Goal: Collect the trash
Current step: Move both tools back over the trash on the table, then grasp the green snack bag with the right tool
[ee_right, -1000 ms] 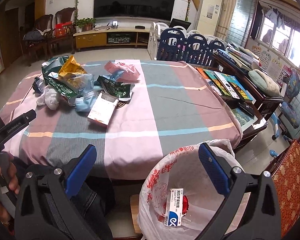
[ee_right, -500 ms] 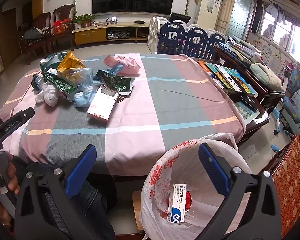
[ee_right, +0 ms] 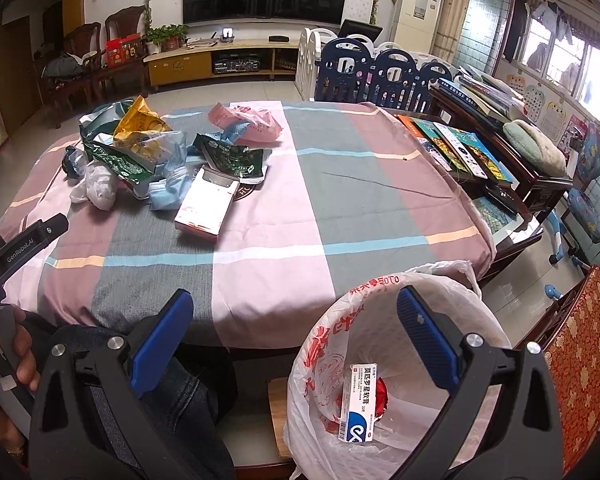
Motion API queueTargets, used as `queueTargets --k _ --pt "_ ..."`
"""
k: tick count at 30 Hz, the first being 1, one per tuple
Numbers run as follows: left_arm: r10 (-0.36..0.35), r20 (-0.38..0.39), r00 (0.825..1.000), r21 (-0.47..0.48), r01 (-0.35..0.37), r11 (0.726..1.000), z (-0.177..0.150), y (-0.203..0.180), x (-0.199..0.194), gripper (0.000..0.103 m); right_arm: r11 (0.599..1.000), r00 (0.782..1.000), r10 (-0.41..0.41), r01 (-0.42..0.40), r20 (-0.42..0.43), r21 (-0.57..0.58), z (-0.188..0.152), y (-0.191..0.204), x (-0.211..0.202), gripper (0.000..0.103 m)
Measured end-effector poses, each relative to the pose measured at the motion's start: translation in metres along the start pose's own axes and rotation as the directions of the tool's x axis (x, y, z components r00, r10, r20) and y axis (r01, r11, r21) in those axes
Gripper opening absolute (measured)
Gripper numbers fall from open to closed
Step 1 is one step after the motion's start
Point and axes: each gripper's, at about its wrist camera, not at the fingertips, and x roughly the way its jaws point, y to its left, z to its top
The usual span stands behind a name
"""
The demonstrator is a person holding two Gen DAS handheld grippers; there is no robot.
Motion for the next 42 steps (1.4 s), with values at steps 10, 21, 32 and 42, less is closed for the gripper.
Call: queueTargets --k 10,21,32,42 --pt "0.000 -0.002 1.000 -0.004 0.000 1.000 0.000 0.001 0.000 0.095 1.000 1.000 0.003 -0.003 -0.003 -0.001 0.000 0.003 0.002 0.100" --pt "0.050 0.105 0.993 -0.029 -0.047 0.998 0.017 0.024 -0.023 0.089 0.997 0.998 0.054 -0.056 0.027 0.060 0.021 0.007 0.009 0.099" --pt "0.065 0.049 0.997 -0.252 -0.051 0.966 0.035 0.094 -0.021 0.064 0.980 0.980 0.197 -0.198 0.034 0.023 0.087 0.096 0.068 0.089" --pt "0.126 0.014 0.992 -0.383 -0.112 0.917 0.031 0.118 -0.013 0.073 0.963 0.980 0.197 -0.195 -0.008 -0.186 0.124 0.221 0.134 0.077"
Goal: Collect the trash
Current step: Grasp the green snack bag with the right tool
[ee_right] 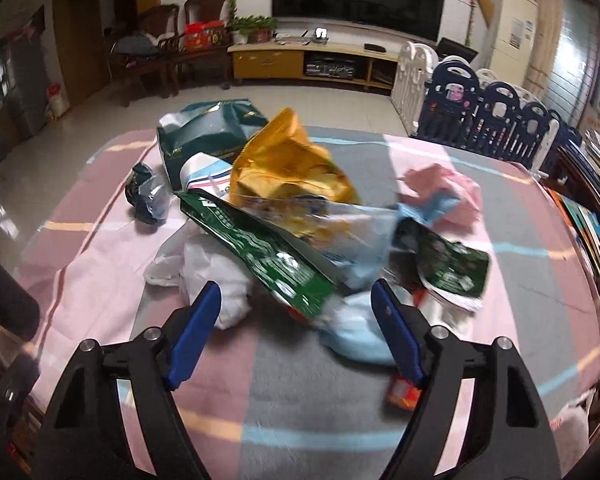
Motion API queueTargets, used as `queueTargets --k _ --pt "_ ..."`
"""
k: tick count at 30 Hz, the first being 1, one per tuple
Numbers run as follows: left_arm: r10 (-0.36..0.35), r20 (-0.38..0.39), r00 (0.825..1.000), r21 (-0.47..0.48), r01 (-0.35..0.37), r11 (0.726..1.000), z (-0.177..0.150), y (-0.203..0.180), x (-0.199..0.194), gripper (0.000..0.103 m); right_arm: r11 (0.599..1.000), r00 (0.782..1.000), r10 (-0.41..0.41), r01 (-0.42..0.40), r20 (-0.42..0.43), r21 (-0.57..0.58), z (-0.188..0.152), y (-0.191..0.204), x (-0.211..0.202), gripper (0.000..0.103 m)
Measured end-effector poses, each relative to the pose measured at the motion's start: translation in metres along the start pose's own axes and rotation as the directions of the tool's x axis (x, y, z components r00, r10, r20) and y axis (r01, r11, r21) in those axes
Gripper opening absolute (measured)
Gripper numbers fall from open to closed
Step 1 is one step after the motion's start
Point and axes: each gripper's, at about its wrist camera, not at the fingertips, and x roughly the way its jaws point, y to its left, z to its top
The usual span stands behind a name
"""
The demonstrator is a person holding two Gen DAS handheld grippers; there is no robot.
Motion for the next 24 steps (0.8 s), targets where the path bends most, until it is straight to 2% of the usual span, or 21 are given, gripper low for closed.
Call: queueTargets --k 2,3,5,7,8,13,19,24 --pt "0.004 -0.012 1.000 -0.016 -0.004 1.000 0.000 0.003 0.002 0.074 1.000 1.000 -0.019 0.019 -0.015 -0.021 0.005 0.005 0.016 0.077" --pt "0.007 -0.017 1.000 -0.019 -0.007 1.000 0.000 0.004 0.003 0.074 0.999 0.999 -0.027 0.027 -0.022 -0.036 0.007 0.007 0.023 0.071" --pt "0.012 -0.020 1.000 -0.013 -0.012 1.000 0.000 0.003 0.003 0.074 0.998 0.999 -0.024 0.021 -0.039 -0.064 0.007 0.009 0.032 0.052" --pt "0.019 -0.020 1.000 -0.003 -0.019 1.000 -0.001 0.001 0.004 0.074 0.996 0.998 0.006 -0.012 -0.068 -0.083 0.004 0.010 0.038 0.017" --pt "0.020 -0.022 1.000 0.000 -0.020 1.000 -0.001 0.000 0.004 0.074 0.996 0.997 0.021 -0.027 -0.081 -0.082 0.002 0.008 0.039 0.010" --pt "0.022 -0.028 0.999 -0.006 -0.022 1.000 -0.001 0.000 0.006 0.074 0.992 0.991 0.112 -0.116 -0.079 -0.058 -0.011 0.007 0.016 0.007" --pt "0.023 -0.033 0.999 -0.009 -0.024 1.000 -0.002 0.001 0.006 0.075 0.970 0.962 0.239 -0.241 -0.132 0.000 -0.036 0.005 -0.010 0.006" --pt "0.027 -0.035 0.999 -0.002 -0.027 1.000 -0.002 0.000 0.007 0.076 0.963 0.955 0.267 -0.258 -0.131 0.081 -0.052 -0.015 -0.026 0.006"
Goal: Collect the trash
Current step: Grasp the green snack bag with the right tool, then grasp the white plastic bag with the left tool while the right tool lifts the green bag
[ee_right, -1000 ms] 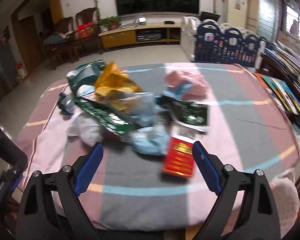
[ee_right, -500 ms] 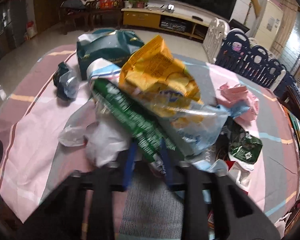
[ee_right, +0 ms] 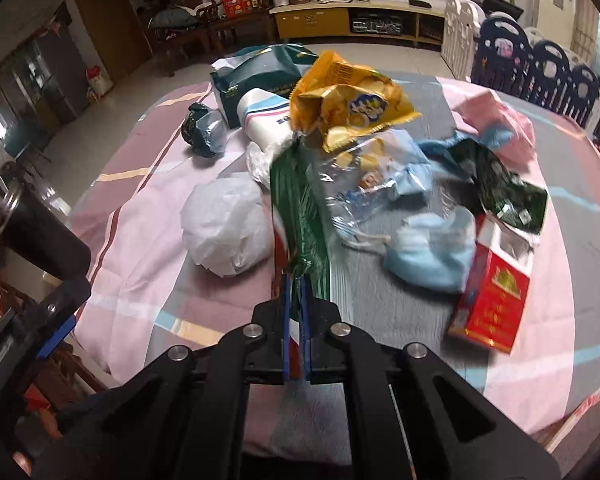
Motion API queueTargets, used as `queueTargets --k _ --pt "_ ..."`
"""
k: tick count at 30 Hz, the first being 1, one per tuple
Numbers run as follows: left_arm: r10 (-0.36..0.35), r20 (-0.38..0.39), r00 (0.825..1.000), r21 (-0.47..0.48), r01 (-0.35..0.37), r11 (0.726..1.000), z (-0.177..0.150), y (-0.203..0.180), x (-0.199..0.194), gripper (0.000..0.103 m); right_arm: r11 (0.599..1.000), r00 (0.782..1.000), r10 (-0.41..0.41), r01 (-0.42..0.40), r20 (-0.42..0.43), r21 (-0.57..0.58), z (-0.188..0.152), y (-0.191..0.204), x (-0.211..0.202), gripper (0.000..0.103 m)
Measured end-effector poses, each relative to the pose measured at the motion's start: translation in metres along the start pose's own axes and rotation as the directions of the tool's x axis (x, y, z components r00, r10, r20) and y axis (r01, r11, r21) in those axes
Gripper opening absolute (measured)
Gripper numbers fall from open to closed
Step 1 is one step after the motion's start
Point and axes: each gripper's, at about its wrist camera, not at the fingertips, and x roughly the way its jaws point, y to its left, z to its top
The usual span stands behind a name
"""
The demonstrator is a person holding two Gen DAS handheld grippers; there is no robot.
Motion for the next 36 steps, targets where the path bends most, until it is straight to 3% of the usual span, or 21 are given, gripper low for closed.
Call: queueTargets --k 12,14,16,18,22,25,30,32,34,36 --pt "0.004 -0.006 1.000 0.003 -0.004 1.000 0.000 0.000 0.001 0.078 0.996 1.000 -0.020 0.022 -0.022 0.083 -0.024 -0.016 -0.007 0.007" --pt "0.004 -0.009 1.000 -0.002 -0.004 1.000 0.000 0.001 0.001 0.079 0.997 0.999 -0.021 0.023 -0.027 0.080 -0.025 -0.013 -0.006 0.013" --pt "0.005 -0.012 1.000 -0.005 -0.005 1.000 0.000 0.001 0.001 0.079 0.996 0.999 -0.042 0.044 -0.024 0.073 -0.027 -0.012 -0.005 0.040" --pt "0.006 -0.014 1.000 -0.008 -0.006 1.000 -0.001 0.002 0.001 0.079 0.995 0.998 -0.056 0.056 -0.010 0.079 -0.027 -0.012 -0.006 0.056" --pt "0.010 -0.018 1.000 -0.018 -0.010 1.000 0.000 0.003 0.002 0.081 0.994 0.998 -0.063 0.065 -0.017 0.087 -0.023 -0.014 0.000 0.067" --pt "0.013 -0.020 1.000 -0.015 -0.013 1.000 -0.001 0.002 0.002 0.081 0.994 0.996 -0.078 0.080 -0.031 0.076 -0.016 -0.011 0.009 0.069" --pt "0.017 -0.023 1.000 -0.012 -0.017 1.000 -0.001 0.002 0.002 0.081 0.990 0.986 -0.143 0.142 -0.087 -0.014 -0.007 0.007 0.030 0.069" --pt "0.018 -0.024 1.000 -0.009 -0.018 1.000 0.000 0.001 0.002 0.081 0.984 0.978 -0.175 0.170 -0.115 -0.052 -0.008 0.012 0.039 0.063" --pt "0.020 -0.023 1.000 -0.004 -0.021 1.000 0.000 0.001 0.002 0.081 0.980 0.974 -0.190 0.182 -0.124 -0.076 -0.009 0.016 0.042 0.023" --pt "0.025 -0.022 0.999 0.006 -0.025 1.000 0.000 0.000 0.002 0.081 0.975 0.971 -0.215 0.208 -0.103 -0.074 -0.010 0.015 0.038 0.011"
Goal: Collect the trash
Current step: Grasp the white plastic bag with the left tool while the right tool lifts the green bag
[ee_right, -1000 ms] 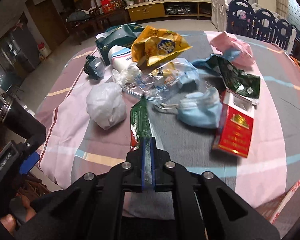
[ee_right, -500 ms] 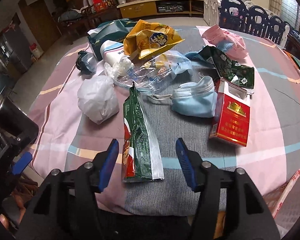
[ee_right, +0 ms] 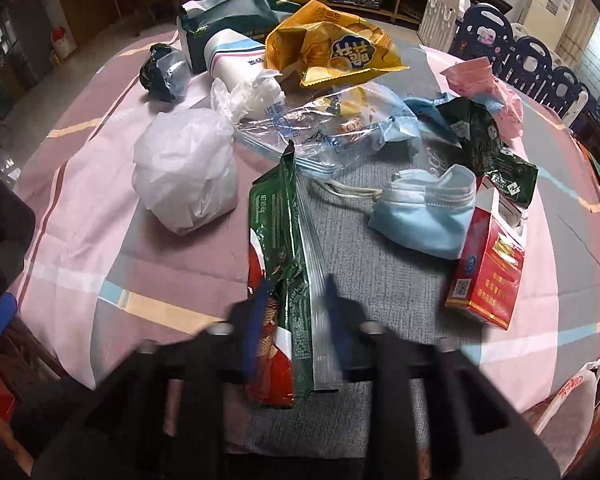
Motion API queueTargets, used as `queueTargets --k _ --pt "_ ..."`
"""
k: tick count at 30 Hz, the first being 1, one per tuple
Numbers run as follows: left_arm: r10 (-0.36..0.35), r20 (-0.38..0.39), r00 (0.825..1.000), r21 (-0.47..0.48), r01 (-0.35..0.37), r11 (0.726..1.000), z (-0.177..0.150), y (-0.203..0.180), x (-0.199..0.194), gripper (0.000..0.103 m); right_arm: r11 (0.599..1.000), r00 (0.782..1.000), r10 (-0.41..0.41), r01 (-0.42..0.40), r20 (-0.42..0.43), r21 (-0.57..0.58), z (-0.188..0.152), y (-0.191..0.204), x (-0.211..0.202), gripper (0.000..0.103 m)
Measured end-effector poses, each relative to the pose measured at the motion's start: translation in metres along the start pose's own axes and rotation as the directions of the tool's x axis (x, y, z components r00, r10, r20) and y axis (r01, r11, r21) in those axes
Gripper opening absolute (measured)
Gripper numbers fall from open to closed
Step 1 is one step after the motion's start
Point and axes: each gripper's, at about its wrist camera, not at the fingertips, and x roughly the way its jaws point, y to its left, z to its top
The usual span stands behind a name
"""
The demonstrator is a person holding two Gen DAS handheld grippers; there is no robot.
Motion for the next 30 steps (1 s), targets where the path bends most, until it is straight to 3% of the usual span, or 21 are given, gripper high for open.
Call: queueTargets --k 3,7,10,15,19,21,22,23,26,30 --pt "0.003 0.009 1.000 0.027 -0.003 1.000 0.002 -0.007 0.002 0.081 0.995 0.994 -0.062 0.054 0.094 0.082 -0.005 -0.017 -0.021 0.010" --pt "-0.103 -0.035 0.994 0.100 0.106 0.989 0.007 -0.034 0.030 0.085 0.976 0.974 -0.088 0.042 0.209 0.213 -0.024 -0.042 -0.051 0.010" --pt "-0.065 -0.084 0.994 0.166 0.078 0.983 0.009 -0.057 0.060 0.085 0.967 0.964 -0.100 0.036 0.246 0.251 -0.039 -0.049 -0.067 0.010" --pt "-0.102 -0.091 0.991 0.223 0.120 0.967 0.017 -0.087 0.082 0.087 0.960 0.943 -0.156 0.075 0.293 0.268 -0.058 -0.053 -0.084 0.010" --pt "-0.107 -0.139 0.984 0.268 0.141 0.953 0.016 -0.103 0.100 0.086 0.958 0.942 -0.163 0.081 0.292 0.274 -0.062 -0.054 -0.085 0.010" --pt "-0.117 -0.145 0.982 0.266 0.153 0.952 0.014 -0.103 0.103 0.068 0.959 0.946 -0.158 0.080 0.282 0.270 -0.061 -0.054 -0.082 0.010" --pt "-0.120 -0.144 0.982 0.280 0.156 0.947 0.013 -0.104 0.103 0.051 0.960 0.948 -0.158 0.081 0.275 0.268 -0.061 -0.054 -0.081 0.010" --pt "-0.117 -0.141 0.983 0.298 0.155 0.942 0.012 -0.104 0.104 0.043 0.960 0.950 -0.157 0.083 0.271 0.266 -0.060 -0.053 -0.079 0.010" --pt "-0.127 -0.107 0.986 0.333 0.156 0.930 0.009 -0.106 0.097 0.028 0.962 0.950 -0.164 0.094 0.267 0.256 -0.059 -0.048 -0.078 0.010" --pt "-0.125 -0.042 0.991 0.341 0.132 0.931 0.009 -0.104 0.083 0.024 0.966 0.945 -0.179 0.116 0.274 0.232 -0.058 -0.041 -0.079 0.010"
